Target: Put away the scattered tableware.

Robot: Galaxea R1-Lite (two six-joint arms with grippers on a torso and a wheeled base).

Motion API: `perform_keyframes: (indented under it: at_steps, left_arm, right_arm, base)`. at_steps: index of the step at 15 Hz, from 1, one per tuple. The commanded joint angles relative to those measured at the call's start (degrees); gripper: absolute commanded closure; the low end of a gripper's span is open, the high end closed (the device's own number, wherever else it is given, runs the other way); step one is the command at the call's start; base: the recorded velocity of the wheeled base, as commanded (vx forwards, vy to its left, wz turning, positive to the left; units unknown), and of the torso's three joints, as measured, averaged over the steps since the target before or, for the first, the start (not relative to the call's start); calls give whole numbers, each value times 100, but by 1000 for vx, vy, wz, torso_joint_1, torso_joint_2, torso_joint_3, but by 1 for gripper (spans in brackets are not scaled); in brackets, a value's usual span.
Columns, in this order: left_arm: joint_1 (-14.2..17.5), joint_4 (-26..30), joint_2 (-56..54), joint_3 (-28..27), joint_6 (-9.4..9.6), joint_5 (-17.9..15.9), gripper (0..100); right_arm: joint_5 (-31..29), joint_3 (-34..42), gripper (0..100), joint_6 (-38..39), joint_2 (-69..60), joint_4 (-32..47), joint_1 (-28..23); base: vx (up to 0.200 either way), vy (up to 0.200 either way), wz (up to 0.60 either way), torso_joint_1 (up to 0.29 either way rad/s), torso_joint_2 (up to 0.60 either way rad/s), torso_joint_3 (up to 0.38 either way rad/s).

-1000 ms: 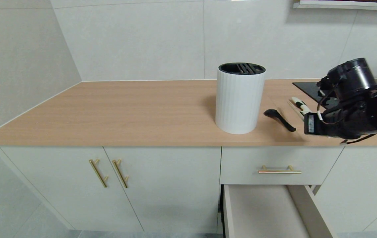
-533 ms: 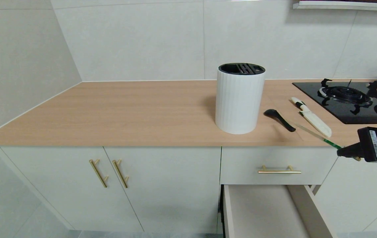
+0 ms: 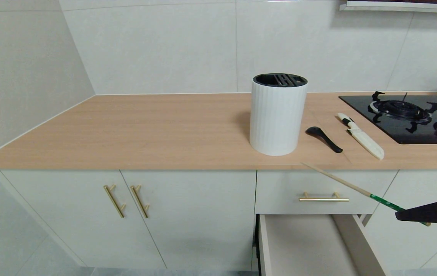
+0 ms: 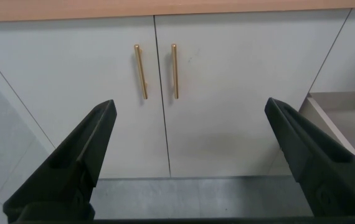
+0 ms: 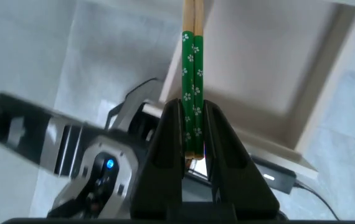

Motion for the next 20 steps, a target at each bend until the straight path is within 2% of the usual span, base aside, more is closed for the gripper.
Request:
perform_keyframes:
  at_steps: [1, 4, 12, 20]
  left_arm:
    - [0, -1, 0, 0, 2, -1, 0]
    - [0, -1, 0, 0, 2, -1, 0]
    - [0, -1, 0, 0, 2, -1, 0]
    - [0, -1, 0, 0, 2, -1, 0]
  right_arm:
    - [33, 170, 100, -21, -5, -30, 143]
    - [15, 372, 100, -30, 101, -126, 398]
    - [-20, 723, 100, -30, 575, -601, 406]
    - [-20, 767, 100, -21, 751, -671, 406]
  base:
    - [0, 0, 0, 0, 0, 0]
    - [0, 0, 0, 0, 0, 0]
    - [0, 0, 0, -5, 9, 8]
    - [0, 0, 0, -163, 421, 256]
